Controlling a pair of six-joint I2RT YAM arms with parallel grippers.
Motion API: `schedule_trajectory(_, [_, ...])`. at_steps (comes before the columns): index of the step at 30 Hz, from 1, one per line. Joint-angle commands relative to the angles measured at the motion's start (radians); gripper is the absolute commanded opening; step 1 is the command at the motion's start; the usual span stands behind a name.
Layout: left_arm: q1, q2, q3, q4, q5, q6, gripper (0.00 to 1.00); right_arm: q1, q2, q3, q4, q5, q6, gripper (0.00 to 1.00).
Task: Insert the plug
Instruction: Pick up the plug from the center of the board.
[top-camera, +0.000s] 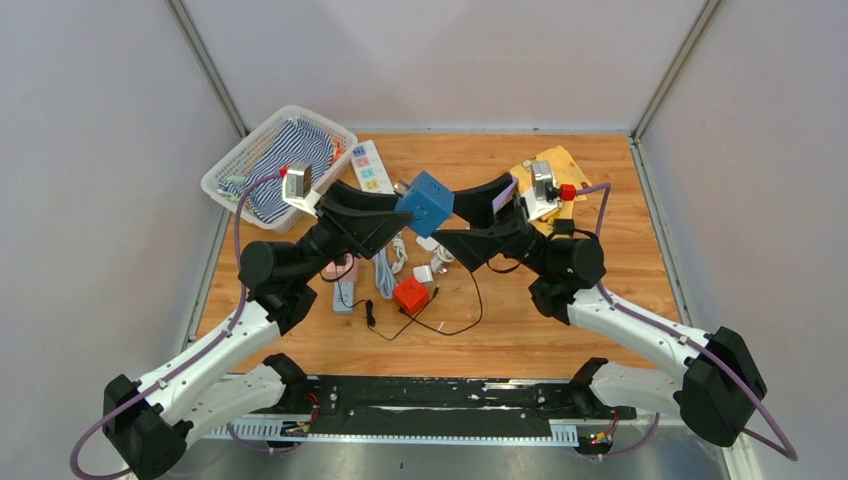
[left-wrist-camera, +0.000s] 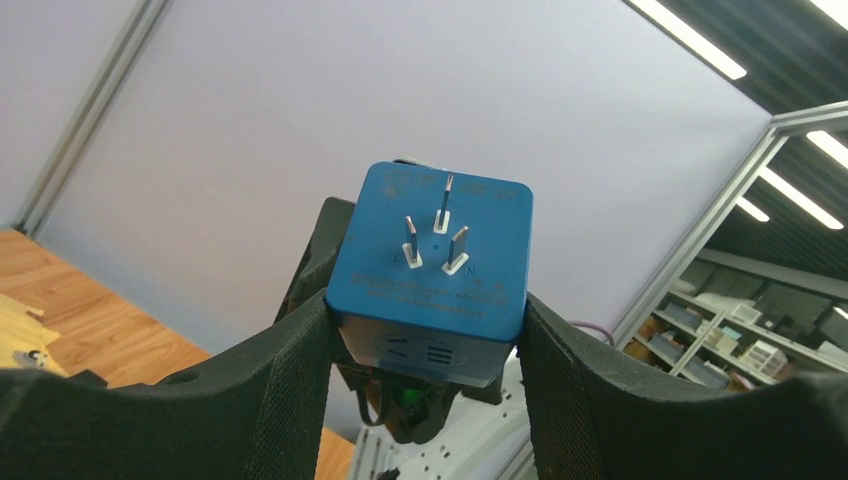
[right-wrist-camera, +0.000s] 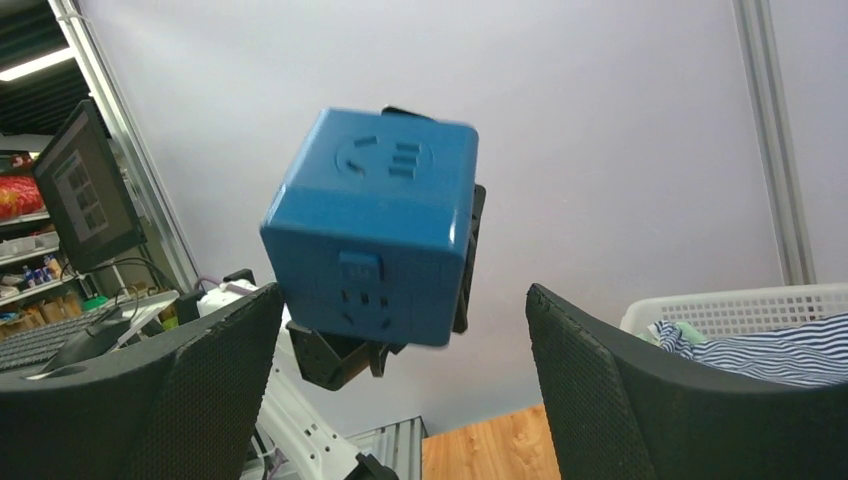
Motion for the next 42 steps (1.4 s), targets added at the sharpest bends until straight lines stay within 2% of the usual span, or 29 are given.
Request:
schedule_trajectory(1, [-0.013,-0.01,-0.035,-0.019,-0.007,0.039,0.0,0.023,-0.031,0.0,0.063,0.063,-0.024,0.92])
schedule_trajectory(12, [-0.013,-0.014,-0.07,-0.005,-0.077,0.019,0.0,0.03,-0.058,0.01,-0.045,0.1,-0.068,0.89])
schedule_trajectory(20, [-0.015,-0.037,-0.067,0.032,-0.091,-0.012,0.0,0.049,-0.03,0.005,-0.026,0.158,-0.058,0.91])
schedule_trajectory(27, [-0.018,-0.019,-0.111,0.159,-0.112,-0.068,0.0,0.07,0.017,0.033,0.015,0.146,-0.03,0.79])
schedule_trajectory(31, [-0.018,-0.007,-0.123,0.195,-0.108,-0.076,0.0,0.074,0.027,0.044,0.016,0.147,-0.028,0.66])
schedule_trajectory(32, [-0.018,-0.009,-0.125,0.201,-0.111,-0.072,0.0,0.074,0.026,0.042,0.015,0.152,-0.028,0.61])
schedule_trajectory(35, [-0.018,-0.011,-0.127,0.198,-0.103,-0.053,0.01,0.074,0.025,0.029,0.044,0.156,-0.03,0.33])
schedule_trajectory(37, [-0.018,-0.015,-0.129,0.172,-0.1,-0.039,0.19,0.074,0.02,0.01,0.062,0.182,-0.039,0.25])
schedule_trajectory(38, [-0.018,-0.024,-0.13,0.148,-0.101,-0.03,0.34,0.073,0.014,-0.001,0.067,0.2,-0.046,0.23])
schedule_trajectory(42, [-0.018,-0.058,-0.149,0.04,-0.135,0.011,0.83,0.053,-0.053,-0.033,-0.018,0.24,-0.097,0.2])
